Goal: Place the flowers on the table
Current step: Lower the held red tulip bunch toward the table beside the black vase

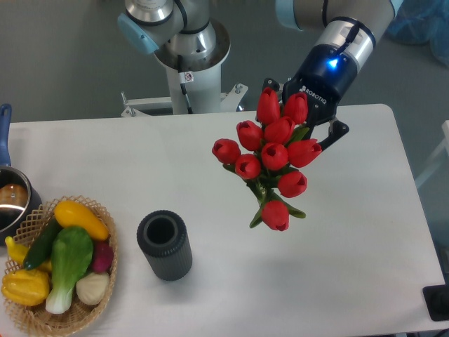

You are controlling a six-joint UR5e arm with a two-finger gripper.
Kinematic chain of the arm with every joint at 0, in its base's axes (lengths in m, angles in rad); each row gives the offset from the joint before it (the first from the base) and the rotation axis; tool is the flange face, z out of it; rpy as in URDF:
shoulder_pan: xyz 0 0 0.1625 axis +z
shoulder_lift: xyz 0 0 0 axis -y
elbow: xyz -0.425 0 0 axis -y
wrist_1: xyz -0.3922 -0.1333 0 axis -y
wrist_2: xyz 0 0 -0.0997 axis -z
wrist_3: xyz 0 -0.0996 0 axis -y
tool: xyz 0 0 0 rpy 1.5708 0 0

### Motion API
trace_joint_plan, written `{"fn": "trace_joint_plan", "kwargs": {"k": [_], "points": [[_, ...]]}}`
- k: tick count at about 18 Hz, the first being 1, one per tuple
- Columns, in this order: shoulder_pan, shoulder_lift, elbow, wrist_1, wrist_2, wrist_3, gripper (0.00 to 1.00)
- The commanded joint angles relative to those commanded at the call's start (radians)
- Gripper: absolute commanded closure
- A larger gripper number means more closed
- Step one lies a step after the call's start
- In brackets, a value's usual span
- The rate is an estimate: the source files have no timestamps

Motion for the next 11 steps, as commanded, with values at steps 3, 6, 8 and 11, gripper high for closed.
{"fn": "trace_joint_plan", "kwargs": {"k": [3,6,8,11], "points": [[0.001,0.009,-0.006,0.0,0.002,0.002,0.51],[0.006,0.012,-0.015,0.0,0.003,0.002,0.51],[0.0,0.018,-0.021,0.0,0.02,0.011,0.71],[-0.006,0.003,-0.038,0.002,0.073,0.041,0.79]]}}
